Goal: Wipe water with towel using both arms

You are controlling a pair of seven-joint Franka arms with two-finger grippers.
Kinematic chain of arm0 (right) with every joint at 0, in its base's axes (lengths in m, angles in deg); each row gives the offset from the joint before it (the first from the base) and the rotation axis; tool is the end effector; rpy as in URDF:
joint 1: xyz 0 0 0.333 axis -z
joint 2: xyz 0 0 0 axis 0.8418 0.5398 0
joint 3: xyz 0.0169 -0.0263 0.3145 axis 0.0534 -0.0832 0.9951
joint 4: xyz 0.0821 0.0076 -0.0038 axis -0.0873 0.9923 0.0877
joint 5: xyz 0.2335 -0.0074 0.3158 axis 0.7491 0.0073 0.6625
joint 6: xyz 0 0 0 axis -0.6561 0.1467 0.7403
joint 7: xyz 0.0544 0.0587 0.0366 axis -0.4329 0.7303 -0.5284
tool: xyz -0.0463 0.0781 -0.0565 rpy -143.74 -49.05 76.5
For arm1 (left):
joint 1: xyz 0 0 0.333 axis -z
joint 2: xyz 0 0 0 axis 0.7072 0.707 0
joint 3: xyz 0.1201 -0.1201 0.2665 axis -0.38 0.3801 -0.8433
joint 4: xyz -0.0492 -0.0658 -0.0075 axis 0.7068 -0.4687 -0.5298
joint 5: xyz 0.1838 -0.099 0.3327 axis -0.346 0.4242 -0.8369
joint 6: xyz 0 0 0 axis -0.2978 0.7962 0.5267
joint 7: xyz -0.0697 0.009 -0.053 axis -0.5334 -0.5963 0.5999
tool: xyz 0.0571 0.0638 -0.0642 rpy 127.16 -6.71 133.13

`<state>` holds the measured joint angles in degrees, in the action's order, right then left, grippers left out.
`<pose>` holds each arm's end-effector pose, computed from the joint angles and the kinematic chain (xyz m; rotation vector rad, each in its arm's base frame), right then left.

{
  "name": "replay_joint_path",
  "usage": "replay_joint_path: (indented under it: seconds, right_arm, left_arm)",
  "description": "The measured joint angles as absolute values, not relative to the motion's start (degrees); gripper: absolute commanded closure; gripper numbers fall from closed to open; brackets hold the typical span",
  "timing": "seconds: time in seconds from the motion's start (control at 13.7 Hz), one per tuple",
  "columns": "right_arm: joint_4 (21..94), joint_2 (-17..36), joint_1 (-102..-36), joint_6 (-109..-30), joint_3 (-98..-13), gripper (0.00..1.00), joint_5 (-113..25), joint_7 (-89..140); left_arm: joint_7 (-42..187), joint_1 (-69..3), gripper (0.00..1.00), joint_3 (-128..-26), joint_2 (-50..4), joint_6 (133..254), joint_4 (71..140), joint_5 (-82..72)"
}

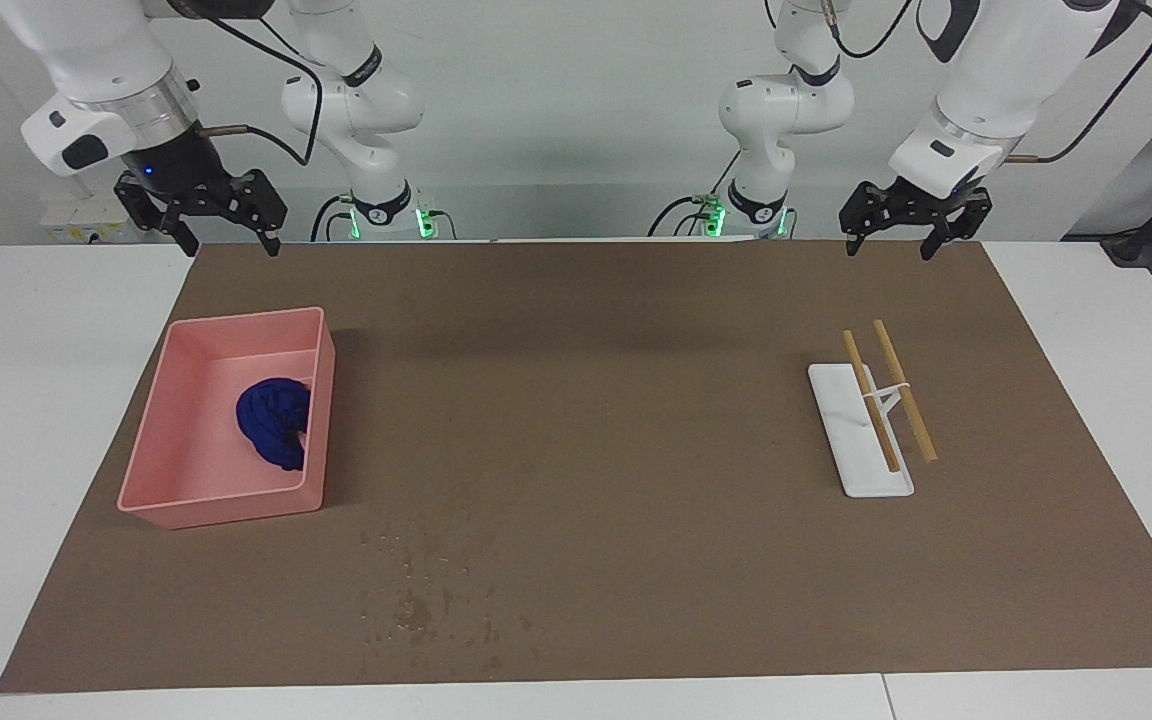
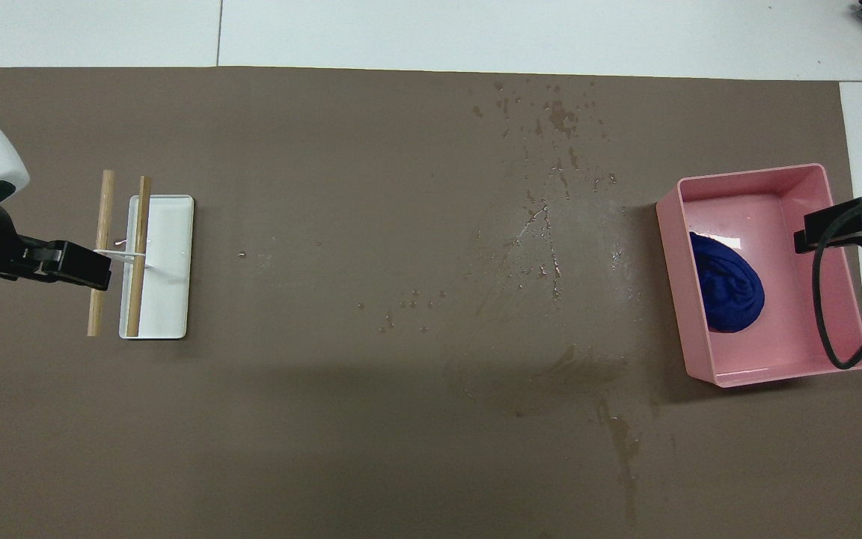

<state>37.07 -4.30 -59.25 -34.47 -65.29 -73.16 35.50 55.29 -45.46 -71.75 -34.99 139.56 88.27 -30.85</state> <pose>0.5486 -0.0055 0.6590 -3.1191 0.0743 0.0453 0.5250 -0.0755 0.6274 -3.1082 0.2715 0.1262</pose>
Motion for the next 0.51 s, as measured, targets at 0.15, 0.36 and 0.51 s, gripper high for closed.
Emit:
replay_joint_path:
  seconds: [0.15,0.36,0.51]
  right_arm:
    - [37.3,-4.3,-59.3,-34.6,-65.3,0.0,-73.2,35.5]
    - [37.5,-4.3,-59.3,-34.6,-65.3,0.0,-73.2,35.5]
    - [37.5,-4.3,-59.3,-34.7,-65.3,0.0,-73.2,35.5]
  left_arm:
    - [55.3,-45.5,0.0,-71.7,-35.0,139.6,88.3,-30.8]
    - [55.3,-45.5,0.0,-71.7,-35.0,139.6,88.3,-30.8]
    - [55.3,-45.5,0.0,-71.7,-35.0,139.6,88.3,-30.8]
